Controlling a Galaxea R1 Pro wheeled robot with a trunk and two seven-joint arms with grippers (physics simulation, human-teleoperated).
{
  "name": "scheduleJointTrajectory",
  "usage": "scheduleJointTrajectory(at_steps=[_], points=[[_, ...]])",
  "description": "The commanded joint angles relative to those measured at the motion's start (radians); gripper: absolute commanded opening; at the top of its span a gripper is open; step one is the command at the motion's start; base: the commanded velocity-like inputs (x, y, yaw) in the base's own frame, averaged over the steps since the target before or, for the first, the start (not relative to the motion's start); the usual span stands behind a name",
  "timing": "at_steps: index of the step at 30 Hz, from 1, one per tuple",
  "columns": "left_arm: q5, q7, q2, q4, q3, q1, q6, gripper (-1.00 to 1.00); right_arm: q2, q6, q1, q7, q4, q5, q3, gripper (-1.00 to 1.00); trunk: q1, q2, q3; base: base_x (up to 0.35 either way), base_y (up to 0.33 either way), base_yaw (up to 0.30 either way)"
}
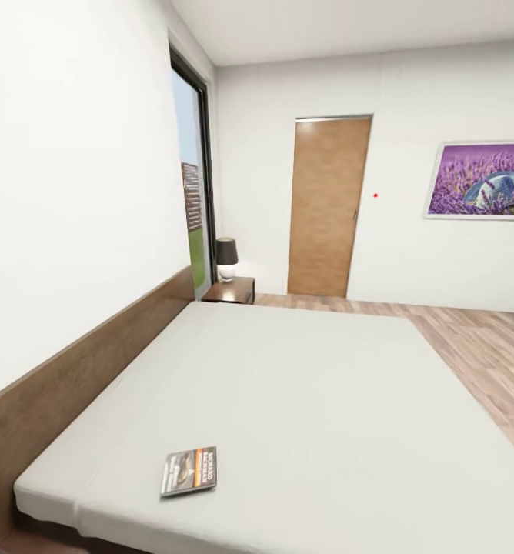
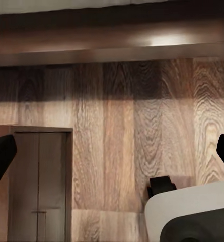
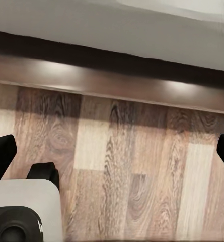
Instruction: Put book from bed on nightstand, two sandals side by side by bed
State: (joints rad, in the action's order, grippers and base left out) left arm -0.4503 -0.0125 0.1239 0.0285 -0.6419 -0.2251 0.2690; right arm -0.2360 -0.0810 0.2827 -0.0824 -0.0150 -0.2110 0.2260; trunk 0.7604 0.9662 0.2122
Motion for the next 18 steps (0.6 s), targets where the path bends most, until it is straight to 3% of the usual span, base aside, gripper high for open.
scheduleJointTrajectory(at_steps=[1, 10, 18], points=[[-0.01, -0.001, 0.0, 0.0, -0.008, 0.0, 0.002, 1.0, 0.0, -0.003, 0.001, -0.003, 0.001, -0.009, 0.009, 1.0, 0.0, 0.001, 0.001, 0.039, 0.024, -0.277], [-0.009, -0.001, 0.0, 0.0, -0.008, 0.001, 0.002, 1.0, -0.001, -0.003, 0.001, -0.002, 0.001, -0.009, 0.009, 1.0, 0.0, 0.001, 0.001, 0.05, 0.039, -0.269], [-0.009, -0.001, 0.0, 0.001, -0.008, 0.001, 0.002, 1.0, -0.005, -0.003, 0.001, -0.002, 0.0, -0.006, 0.01, 1.0, 0.0, 0.001, 0.001, 0.057, 0.045, -0.096]])
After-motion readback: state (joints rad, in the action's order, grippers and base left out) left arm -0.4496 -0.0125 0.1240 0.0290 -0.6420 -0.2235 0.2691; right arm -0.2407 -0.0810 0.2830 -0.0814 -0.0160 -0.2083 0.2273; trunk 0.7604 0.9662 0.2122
